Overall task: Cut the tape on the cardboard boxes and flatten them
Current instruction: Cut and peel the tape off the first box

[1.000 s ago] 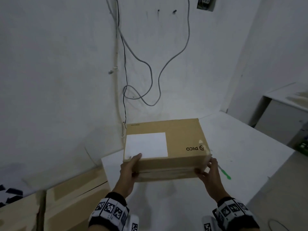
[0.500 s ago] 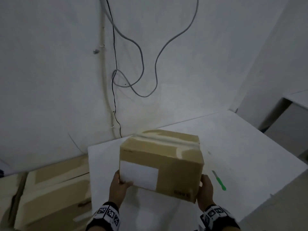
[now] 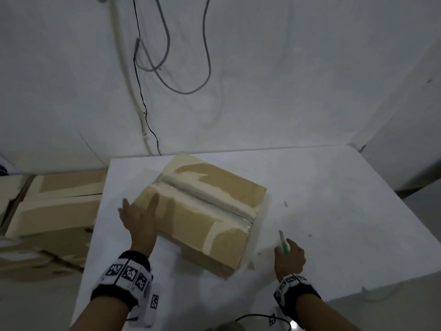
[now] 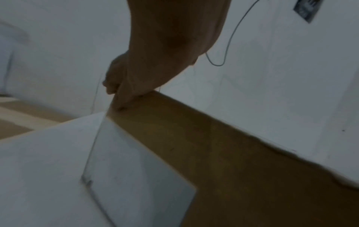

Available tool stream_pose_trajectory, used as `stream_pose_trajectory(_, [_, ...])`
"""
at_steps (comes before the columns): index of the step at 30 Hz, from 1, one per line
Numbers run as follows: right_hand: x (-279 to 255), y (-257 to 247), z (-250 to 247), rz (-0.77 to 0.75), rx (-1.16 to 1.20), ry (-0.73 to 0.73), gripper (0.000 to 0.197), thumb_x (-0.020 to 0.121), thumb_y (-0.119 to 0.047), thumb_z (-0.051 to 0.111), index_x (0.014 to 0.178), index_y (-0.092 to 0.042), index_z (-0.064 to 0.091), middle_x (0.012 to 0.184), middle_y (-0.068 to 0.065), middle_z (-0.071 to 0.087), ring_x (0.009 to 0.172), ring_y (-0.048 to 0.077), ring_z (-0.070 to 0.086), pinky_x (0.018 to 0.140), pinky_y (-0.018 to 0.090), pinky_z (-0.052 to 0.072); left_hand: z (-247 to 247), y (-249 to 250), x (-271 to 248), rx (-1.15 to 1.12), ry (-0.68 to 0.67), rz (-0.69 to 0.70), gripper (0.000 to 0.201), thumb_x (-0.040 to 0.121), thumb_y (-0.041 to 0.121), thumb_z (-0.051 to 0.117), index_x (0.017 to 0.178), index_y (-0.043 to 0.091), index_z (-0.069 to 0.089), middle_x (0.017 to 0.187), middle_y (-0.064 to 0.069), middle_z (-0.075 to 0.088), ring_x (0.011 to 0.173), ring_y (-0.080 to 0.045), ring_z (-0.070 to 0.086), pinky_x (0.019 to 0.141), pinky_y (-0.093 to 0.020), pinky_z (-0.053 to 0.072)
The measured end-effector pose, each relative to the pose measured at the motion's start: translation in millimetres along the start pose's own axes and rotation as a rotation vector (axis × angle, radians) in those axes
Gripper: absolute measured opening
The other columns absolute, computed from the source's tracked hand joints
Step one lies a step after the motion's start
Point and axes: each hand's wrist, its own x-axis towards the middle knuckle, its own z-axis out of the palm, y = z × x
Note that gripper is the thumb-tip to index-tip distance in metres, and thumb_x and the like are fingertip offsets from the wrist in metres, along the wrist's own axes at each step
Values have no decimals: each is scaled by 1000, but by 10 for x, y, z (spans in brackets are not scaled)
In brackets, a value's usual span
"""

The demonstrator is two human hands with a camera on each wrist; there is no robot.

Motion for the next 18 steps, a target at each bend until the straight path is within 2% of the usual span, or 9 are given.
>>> stream_pose_trajectory(2, [92, 127, -48, -6, -39, -21, 40, 92, -20, 64, 130, -10, 58, 129, 22, 53, 116, 41, 51, 94, 43, 43, 211, 107, -98, 184, 87, -2, 105, 78, 57, 70, 154, 16, 11, 161, -12, -6, 147, -31, -2, 118, -46, 10])
stream_pose_trajectory(4, [192, 240, -4, -51, -3, 5, 33, 90, -14, 68, 121, -4, 66, 121, 28, 56, 108, 44, 55, 89, 47, 46, 369, 105, -177, 358, 87, 8, 108, 77, 64, 66, 155, 17, 7, 160, -16, -11, 147, -34, -10, 119, -45, 2])
stream_pose_trajectory(6, [245, 290, 46, -58, 14, -10, 21, 90, -13, 67, 109, -2, 70, 111, 28, 60, 99, 43, 58, 84, 46, 49, 457, 71, -224, 533, 74, 34, 110, 76, 71, 61, 154, 18, 5, 159, -18, -13, 145, -37, -16, 118, -48, 1])
stream_pose_trajectory(8, [257, 293, 50, -61, 58, -43, 16, 91, -12, 65, 102, -1, 70, 104, 24, 63, 96, 41, 60, 81, 43, 50, 501, -36, -207, 710, 88, 114, 102, 80, 69, 56, 153, 16, 9, 158, -21, -11, 144, -42, -14, 116, -51, 1])
stream_pose_trajectory(10, [247, 246, 45, -131, 131, -77, 8, 92, -7, 63, 96, -1, 66, 98, 21, 64, 94, 40, 61, 80, 40, 50, 504, -121, -197, 879, 65, 194, 96, 83, 73, 42, 152, 13, 14, 158, -23, -4, 144, -47, -8, 114, -53, -6])
stream_pose_trajectory(12, [218, 109, 3, -216, 225, -70, 5, 94, -4, 59, 98, -3, 62, 93, 16, 61, 90, 38, 62, 79, 40, 51, 505, -171, -167, 973, 23, 229, 91, 84, 77, 28, 151, 15, 18, 158, -23, 3, 142, -52, 0, 109, -55, -15])
stream_pose_trajectory(15, [262, -323, -99, -338, 334, 10, 10, 97, -6, 55, 104, -10, 61, 97, 12, 54, 83, 31, 59, 75, 44, 53, 472, -172, -74, 1054, -19, 229, 89, 81, 79, 14, 151, 25, 22, 158, -22, 7, 140, -55, 4, 103, -58, -26])
stream_pose_trajectory(17, [318, -729, -205, -410, 456, 25, 8, 98, -8, 54, 101, -15, 56, 96, 13, 57, 82, 35, 62, 72, 47, 55, 439, -130, -21, 1079, -37, 254, 81, 83, 78, 19, 149, 32, 24, 158, -20, 5, 139, -56, 3, 99, -54, -32])
stream_pose_trajectory(18, [329, -955, -278, -448, 504, 21, 7, 98, -9, 54, 100, -15, 55, 95, 13, 60, 83, 36, 63, 71, 44, 54, 422, -126, 9, 1101, -53, 269, 77, 84, 77, 20, 149, 35, 24, 158, -20, 3, 139, -56, 1, 101, -56, -29])
